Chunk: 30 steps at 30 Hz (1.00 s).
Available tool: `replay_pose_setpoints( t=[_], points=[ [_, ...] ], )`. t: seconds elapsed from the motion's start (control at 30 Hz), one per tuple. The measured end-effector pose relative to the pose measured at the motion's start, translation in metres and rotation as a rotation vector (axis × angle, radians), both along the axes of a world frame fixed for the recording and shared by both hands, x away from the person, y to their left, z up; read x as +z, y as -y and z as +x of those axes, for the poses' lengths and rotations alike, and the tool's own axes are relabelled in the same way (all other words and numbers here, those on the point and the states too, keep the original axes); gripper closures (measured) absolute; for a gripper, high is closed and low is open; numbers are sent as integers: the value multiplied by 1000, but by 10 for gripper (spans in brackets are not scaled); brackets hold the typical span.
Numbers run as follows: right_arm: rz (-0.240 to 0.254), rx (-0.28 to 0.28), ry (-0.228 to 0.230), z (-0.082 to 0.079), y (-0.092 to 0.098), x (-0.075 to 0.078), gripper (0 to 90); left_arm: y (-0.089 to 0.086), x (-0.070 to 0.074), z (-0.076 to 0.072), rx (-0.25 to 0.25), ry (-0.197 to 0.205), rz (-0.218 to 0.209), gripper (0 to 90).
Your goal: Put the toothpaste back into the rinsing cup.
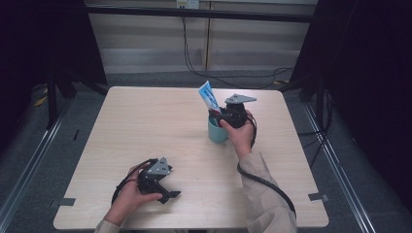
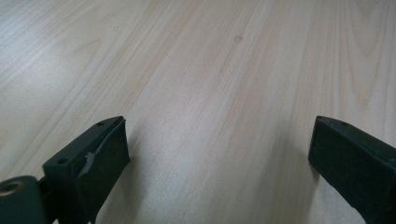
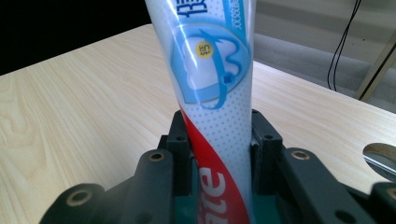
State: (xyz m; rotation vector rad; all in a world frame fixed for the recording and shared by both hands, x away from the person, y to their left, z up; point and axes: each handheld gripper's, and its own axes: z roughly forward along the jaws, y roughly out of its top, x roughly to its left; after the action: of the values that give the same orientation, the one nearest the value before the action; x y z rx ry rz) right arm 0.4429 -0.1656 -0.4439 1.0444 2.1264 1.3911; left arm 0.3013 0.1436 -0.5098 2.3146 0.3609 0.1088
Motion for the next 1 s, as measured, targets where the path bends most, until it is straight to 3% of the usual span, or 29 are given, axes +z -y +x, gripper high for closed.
replay_pose_setpoints(
  t=[0.37, 0.47, 1.0],
  points=[
    [-75, 7, -34, -1, 4, -2, 664, 0, 0, 0, 0, -2, 1, 45],
    [-43, -9, -39, -2, 7, -4, 647, 0, 0, 0, -1, -4, 1, 45],
    [-72, -4, -55, -3, 8, 3, 532, 0, 0, 0, 1, -3, 0, 45]
  ],
)
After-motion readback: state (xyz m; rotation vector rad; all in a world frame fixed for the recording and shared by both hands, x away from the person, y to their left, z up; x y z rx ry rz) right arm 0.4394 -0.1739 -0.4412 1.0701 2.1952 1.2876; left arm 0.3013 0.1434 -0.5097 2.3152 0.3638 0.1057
